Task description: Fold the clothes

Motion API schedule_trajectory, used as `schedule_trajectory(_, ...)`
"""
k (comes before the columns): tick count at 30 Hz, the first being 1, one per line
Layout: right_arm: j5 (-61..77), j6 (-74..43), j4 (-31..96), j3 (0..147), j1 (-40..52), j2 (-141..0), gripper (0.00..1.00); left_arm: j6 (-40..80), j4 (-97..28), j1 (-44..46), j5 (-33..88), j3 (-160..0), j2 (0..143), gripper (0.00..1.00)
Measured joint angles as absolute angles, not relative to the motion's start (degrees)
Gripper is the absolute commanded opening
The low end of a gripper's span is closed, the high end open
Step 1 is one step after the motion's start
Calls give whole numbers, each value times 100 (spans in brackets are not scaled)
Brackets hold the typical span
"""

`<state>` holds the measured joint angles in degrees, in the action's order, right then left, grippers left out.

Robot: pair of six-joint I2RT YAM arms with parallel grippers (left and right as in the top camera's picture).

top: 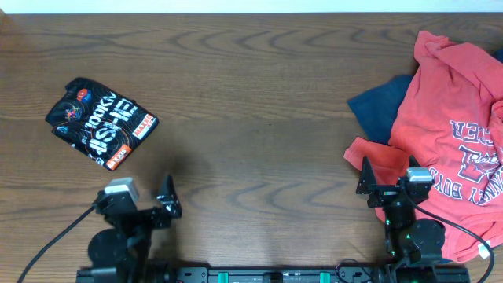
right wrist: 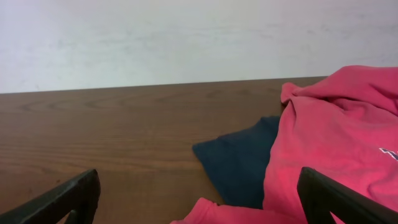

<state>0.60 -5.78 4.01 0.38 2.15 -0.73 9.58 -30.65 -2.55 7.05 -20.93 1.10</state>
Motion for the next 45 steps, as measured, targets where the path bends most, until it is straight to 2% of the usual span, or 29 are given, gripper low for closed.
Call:
schedule_trajectory(7, 58, -578, 399, 38, 215, -73, 99, 272, -873, -259, 707, -779, 67, 98)
schedule_trajectory(13, 58, -578, 399, 38, 215, -73, 99, -285, 12, -259, 709, -130, 58, 98)
schedule_trajectory(45, 58, -578, 399, 38, 213, -73, 99, -497, -121, -257, 598, -99, 58, 98)
